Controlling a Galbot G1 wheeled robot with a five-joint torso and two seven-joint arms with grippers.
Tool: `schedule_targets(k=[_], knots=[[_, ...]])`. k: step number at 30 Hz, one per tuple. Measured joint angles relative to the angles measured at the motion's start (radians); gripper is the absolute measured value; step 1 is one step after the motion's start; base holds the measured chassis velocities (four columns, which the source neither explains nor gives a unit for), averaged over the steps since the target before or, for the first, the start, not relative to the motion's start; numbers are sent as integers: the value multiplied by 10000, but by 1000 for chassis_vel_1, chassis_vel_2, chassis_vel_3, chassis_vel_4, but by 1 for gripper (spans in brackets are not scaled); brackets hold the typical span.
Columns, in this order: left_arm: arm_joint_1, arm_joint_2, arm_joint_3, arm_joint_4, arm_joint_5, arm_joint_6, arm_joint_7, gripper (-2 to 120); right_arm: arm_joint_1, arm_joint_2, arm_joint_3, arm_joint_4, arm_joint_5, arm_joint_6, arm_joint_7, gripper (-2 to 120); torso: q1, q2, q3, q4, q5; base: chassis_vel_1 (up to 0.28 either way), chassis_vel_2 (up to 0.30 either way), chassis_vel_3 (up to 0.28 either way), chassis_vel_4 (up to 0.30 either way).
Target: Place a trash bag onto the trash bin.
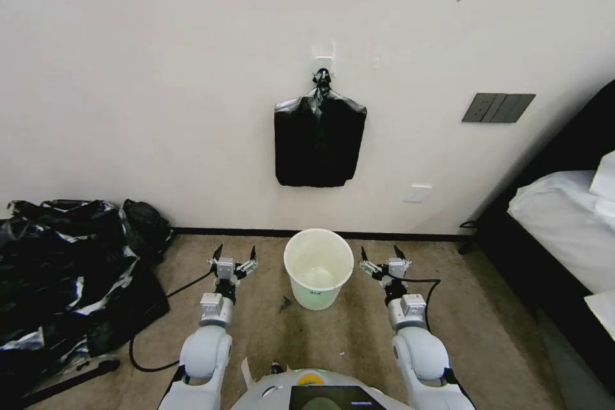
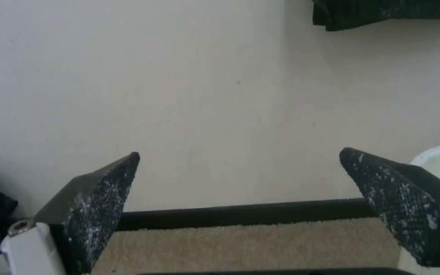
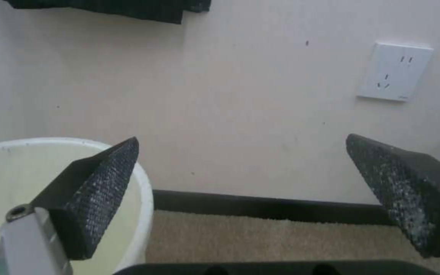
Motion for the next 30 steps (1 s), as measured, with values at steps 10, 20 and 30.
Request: schedule_targets(k=[10, 20, 30], knots=[[0, 0, 0, 0, 0, 0, 0, 100, 0, 0, 0, 0, 0, 0, 0, 100, 0, 0, 0, 0, 0, 0, 0, 0, 0], [0, 0, 0, 0, 0, 0, 0, 100, 0, 0, 0, 0, 0, 0, 0, 100, 0, 0, 0, 0, 0, 0, 0, 0, 0], [0, 0, 0, 0, 0, 0, 0, 100, 0, 0, 0, 0, 0, 0, 0, 100, 0, 0, 0, 0, 0, 0, 0, 0, 0]])
